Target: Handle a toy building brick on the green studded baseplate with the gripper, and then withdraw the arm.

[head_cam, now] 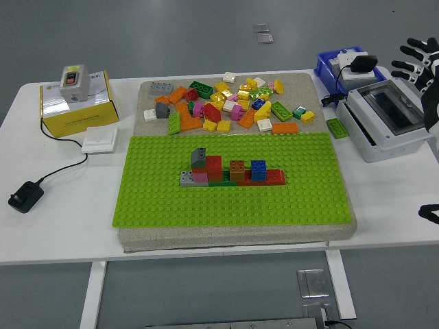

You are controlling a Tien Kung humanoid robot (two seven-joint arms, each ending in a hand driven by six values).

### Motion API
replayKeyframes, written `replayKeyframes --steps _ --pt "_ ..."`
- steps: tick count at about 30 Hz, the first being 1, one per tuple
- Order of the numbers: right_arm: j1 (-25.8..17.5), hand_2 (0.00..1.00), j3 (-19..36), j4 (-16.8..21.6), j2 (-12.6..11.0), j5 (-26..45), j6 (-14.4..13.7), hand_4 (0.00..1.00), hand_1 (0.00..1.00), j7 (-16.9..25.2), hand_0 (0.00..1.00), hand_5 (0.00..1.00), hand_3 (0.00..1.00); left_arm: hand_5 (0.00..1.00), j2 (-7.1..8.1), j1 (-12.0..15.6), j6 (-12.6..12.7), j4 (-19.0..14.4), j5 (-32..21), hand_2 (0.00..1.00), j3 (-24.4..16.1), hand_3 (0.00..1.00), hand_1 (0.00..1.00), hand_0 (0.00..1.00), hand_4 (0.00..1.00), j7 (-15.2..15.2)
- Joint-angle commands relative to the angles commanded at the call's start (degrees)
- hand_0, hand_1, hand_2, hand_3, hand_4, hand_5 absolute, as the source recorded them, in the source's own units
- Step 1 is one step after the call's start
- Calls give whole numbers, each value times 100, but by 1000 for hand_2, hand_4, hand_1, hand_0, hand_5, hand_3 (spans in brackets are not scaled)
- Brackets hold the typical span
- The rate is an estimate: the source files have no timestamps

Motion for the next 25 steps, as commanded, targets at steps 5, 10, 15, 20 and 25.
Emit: replayKeyframes --steps 5,10,15,20,25 --pt "6 761 24 23 -20 -17 -2 699 671 -13 652 890 754 701 -32 -15 1 0 -46 650 27 670 688 709 164 3" --pt "19 761 23 36 -7 -28 3 699 673 -11 651 889 753 685 -55 -25 6 0 -95 649 58 672 689 709 176 3" --pt "59 760 -6 40 12 -33 6 698 674 -8 651 891 753 681 -70 -41 13 0 -68 651 28 674 689 710 185 12" --pt "51 760 -39 33 11 -21 6 698 674 -11 651 891 753 681 -75 -45 18 0 -34 651 8 674 689 710 185 18" --pt "43 760 -84 27 5 -21 5 698 674 -22 650 891 753 677 -80 -47 20 0 -13 652 1 674 690 710 188 27"
